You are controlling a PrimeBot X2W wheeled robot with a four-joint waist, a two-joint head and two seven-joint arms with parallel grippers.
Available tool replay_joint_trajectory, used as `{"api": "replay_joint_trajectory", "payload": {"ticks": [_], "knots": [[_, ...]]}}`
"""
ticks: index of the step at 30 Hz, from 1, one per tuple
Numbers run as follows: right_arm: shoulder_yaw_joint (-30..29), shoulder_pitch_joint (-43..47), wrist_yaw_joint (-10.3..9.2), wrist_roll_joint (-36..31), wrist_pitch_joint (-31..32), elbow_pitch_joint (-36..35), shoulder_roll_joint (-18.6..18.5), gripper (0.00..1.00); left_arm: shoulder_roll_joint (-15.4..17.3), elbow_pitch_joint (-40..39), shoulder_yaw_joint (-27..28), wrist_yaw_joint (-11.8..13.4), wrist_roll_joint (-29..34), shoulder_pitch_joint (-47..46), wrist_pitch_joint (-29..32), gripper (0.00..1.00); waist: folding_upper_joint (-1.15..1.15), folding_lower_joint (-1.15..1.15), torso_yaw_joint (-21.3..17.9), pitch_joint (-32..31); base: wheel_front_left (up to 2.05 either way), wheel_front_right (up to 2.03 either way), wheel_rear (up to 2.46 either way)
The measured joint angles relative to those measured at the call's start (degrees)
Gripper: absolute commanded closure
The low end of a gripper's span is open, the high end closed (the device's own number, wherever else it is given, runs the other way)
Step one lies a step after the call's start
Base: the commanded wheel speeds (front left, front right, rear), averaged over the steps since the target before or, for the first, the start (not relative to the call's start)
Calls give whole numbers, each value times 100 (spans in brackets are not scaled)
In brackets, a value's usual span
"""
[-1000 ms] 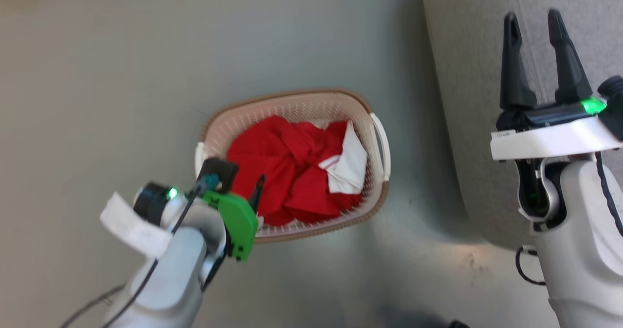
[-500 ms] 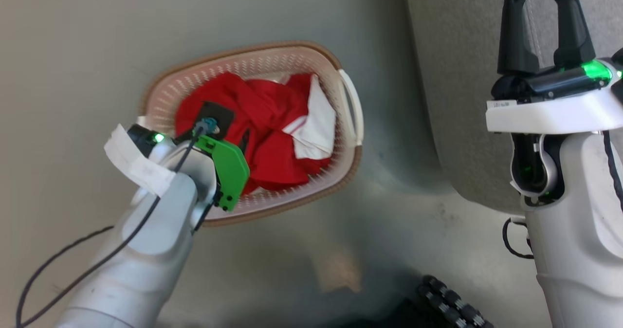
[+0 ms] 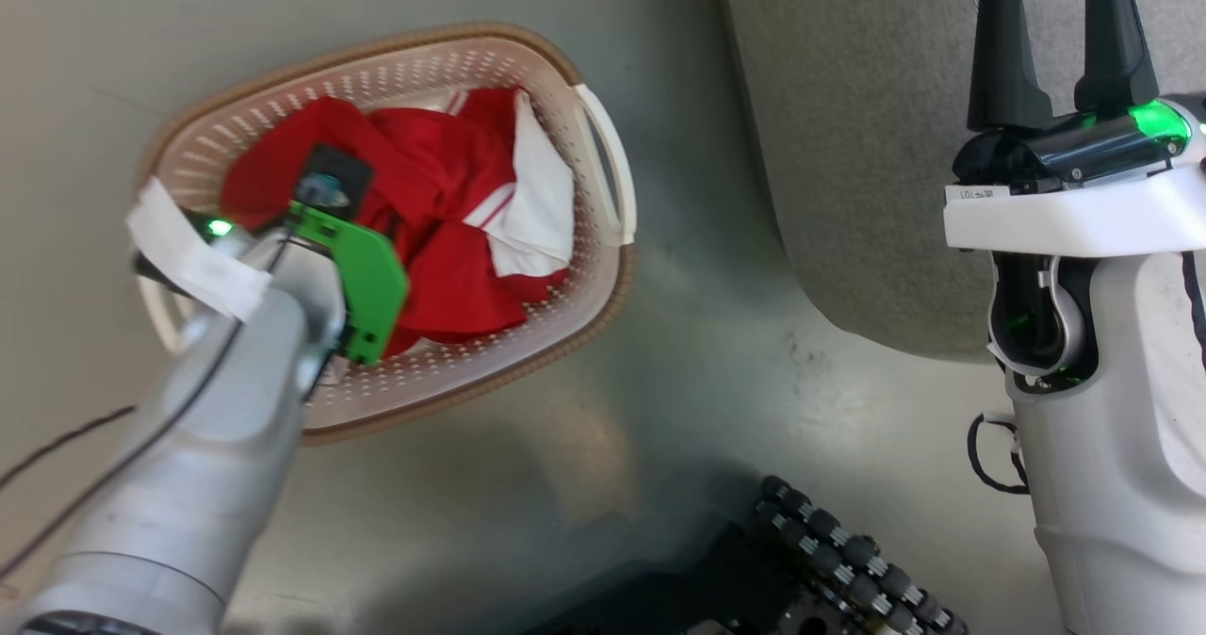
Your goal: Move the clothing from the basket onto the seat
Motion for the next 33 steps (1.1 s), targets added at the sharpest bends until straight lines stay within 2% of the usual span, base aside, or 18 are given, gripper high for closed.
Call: {"api": "replay_joint_trajectory", "payload": {"ticks": [7, 15, 16, 17, 18, 33], "knots": [[26, -73, 49, 94, 0, -133, 51, 0, 222, 391, 154, 12, -11, -269, 135, 0, 0, 0, -273, 321, 0, 0, 0], [15, -73, 56, 201, 0, -175, 65, 0, 222, 771, 121, 26, 1, -435, 301, 2, 0, 0, -463, 555, 0, 0, 0], [24, -73, 55, 222, 0, -177, 66, 0, 221, 836, 108, 26, 1, -441, 361, 61, 0, 0, -474, 566, 0, 0, 0], [31, -73, 55, 250, 0, -182, 66, 0, 219, 902, 96, 27, 1, -444, 402, 94, 0, -1, -480, 572, 0, 0, 0], [37, -73, 51, 274, 0, -186, 66, 0, 218, 953, 81, 27, 1, -444, 454, 100, 0, 0, -481, 573, 0, 0, 0], [21, -82, 38, 341, 0, -214, 70, 0, 49, 1332, -4, 102, 53, -620, 532, 100, 0, -1, -406, 427, 0, 0, 0]]}}
